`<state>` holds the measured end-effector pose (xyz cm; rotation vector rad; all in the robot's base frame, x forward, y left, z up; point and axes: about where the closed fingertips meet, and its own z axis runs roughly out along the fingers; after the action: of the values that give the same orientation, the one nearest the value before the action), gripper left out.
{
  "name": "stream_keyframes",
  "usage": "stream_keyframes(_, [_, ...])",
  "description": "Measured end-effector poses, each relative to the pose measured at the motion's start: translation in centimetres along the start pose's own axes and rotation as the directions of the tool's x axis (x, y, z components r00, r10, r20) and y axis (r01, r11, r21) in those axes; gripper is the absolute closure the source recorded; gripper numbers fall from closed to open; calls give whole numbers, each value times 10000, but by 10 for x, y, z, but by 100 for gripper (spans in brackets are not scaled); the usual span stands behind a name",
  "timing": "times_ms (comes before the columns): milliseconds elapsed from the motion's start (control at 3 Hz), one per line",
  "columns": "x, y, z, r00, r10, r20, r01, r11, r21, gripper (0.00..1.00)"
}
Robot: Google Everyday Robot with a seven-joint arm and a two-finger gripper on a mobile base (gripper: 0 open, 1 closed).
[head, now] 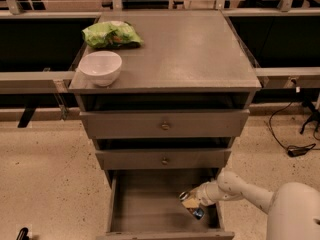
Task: Place redbull can into bottom drawer
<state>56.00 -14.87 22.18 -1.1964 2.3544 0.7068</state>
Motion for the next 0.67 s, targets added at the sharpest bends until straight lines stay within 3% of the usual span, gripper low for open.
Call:
stream_keyframes(333, [0, 0, 0, 10000, 0, 0, 0, 10000, -1, 14])
stream_keyframes(667, [0, 0, 0, 10000, 0, 0, 0, 10000, -1, 0])
